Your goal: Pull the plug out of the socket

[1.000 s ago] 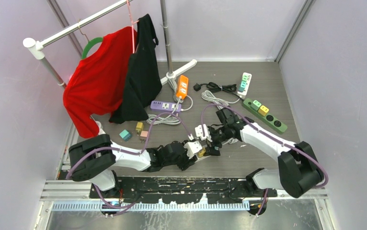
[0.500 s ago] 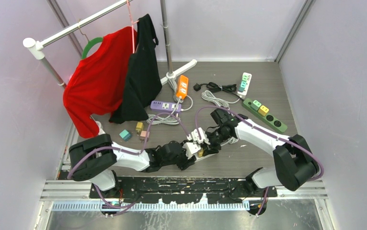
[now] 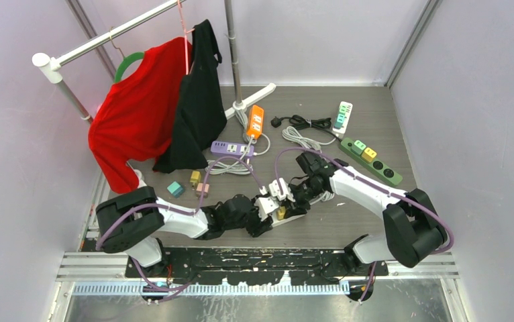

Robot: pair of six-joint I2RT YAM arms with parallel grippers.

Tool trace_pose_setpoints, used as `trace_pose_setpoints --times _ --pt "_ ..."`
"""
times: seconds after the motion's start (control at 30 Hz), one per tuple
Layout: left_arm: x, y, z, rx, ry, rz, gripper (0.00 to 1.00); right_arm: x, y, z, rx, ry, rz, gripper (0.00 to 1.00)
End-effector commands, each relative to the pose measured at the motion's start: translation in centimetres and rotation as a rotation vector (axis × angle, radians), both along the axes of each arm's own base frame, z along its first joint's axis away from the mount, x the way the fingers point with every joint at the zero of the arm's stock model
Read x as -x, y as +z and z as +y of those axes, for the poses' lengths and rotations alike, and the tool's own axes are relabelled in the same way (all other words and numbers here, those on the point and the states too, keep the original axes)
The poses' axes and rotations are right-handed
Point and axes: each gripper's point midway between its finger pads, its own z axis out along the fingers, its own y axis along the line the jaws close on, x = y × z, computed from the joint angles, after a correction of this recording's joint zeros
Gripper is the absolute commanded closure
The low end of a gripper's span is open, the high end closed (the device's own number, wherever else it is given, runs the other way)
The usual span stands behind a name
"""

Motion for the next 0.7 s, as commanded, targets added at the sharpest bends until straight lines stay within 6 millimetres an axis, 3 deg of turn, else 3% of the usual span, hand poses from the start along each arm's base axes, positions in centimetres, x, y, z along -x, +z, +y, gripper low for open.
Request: trace_pose_setpoints --times 0.0,0.17,0.3,0.37,0.5,0.57,0.67 --pt "1.0 -1.1 1.1 -0.027 -0.023 0.045 1.0 -0.9 2.2 1.2 -0.052 -0.015 -0.028 0.99" --pt "1.0 -1.3 1.2 -0.025 -0.017 0.052 1.0 -2.8 2.8 0.7 -0.059 -0.108 -0.043 0.99" --pt "1.0 -1.3 1.5 -0.027 -0.013 0.054 1.0 0.1 2.5 0.3 -0.073 0.03 -0.035 0.99" --pt "0.9 -1.2 1.5 -0.024 -0.013 0.055 1.0 0.4 2.7 0.7 -0.083 0.034 -0.005 0.99" --pt "1.0 -1.4 1.6 -0.031 -0.014 0.061 1.0 -2.3 3.0 1.5 -0.073 -0.105 -0.002 0.99" --pt "1.0 -1.6 1.7 -0.037 -0.014 0.066 1.0 -2.8 2.5 0.9 -0.045 -0.128 -0.022 0.99" --pt "1.2 -2.0 1.8 -0.052 -0.018 0.076 1.0 -0.3 1.6 0.2 -0.027 0.013 -0.033 0.99"
